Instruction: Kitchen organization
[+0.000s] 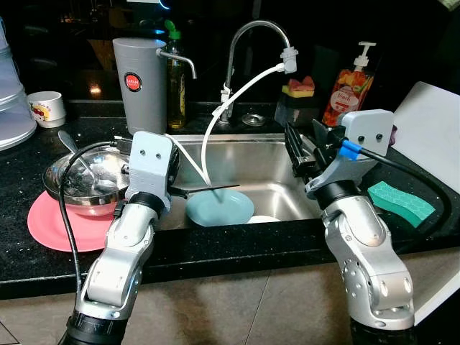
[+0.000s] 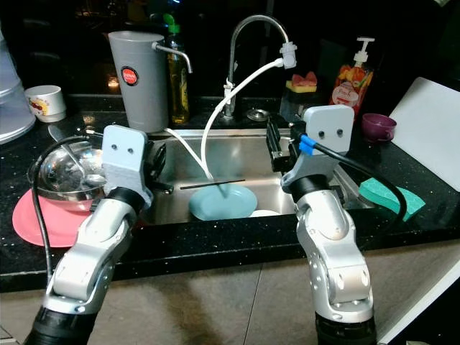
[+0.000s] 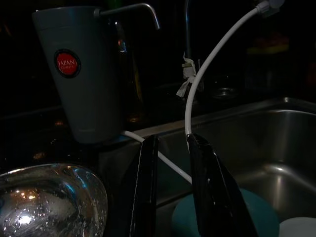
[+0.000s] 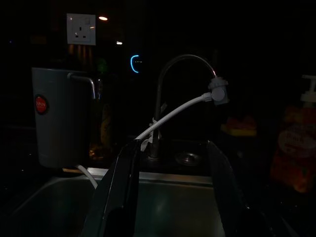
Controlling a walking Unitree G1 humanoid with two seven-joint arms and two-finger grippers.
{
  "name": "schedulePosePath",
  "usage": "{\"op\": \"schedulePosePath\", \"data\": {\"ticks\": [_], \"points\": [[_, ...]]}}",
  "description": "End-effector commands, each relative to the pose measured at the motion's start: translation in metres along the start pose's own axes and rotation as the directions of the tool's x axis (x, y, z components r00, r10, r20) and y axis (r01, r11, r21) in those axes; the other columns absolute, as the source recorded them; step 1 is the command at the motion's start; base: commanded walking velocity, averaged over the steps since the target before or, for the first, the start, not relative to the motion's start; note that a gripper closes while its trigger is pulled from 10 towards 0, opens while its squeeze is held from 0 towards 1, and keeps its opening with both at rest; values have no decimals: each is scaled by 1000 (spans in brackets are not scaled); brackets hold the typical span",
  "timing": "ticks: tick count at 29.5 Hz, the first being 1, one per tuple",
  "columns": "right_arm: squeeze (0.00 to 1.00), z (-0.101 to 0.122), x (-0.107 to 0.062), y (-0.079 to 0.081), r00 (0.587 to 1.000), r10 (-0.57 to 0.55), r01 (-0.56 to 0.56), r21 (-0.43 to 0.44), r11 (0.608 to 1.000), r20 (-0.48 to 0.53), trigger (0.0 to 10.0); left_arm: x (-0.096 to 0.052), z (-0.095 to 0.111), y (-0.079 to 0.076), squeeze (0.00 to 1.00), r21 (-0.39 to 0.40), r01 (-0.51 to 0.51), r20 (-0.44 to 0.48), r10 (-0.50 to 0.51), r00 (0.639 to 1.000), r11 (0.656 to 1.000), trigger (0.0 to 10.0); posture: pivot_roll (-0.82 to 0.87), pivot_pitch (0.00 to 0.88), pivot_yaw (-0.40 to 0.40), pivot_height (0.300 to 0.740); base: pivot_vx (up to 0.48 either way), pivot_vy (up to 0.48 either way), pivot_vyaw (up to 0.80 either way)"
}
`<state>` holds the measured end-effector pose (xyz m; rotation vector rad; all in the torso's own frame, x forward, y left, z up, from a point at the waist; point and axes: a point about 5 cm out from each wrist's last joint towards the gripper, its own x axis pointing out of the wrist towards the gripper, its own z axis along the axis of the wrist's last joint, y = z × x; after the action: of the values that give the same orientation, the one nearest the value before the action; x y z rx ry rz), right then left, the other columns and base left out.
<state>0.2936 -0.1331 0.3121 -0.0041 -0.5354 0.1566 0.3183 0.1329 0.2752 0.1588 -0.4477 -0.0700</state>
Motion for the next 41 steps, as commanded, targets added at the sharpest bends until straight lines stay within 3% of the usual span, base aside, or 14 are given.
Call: {"op": "schedulePosePath", "data": {"ticks": [1, 41], "points": [[0, 1, 0, -1, 1000, -2, 2, -4, 1000, 2, 10000, 1, 2, -1, 0, 16, 3, 15, -3, 1000, 1000, 10000, 45, 81, -76, 740, 0, 0, 0], [0, 1, 4, 2, 1000, 18, -18, -6, 1000, 7, 10000, 3, 2, 1, 0, 30, -13, 29, 12, 1000, 999, 10000, 48, 67, -89, 740, 0, 0, 0]]}}
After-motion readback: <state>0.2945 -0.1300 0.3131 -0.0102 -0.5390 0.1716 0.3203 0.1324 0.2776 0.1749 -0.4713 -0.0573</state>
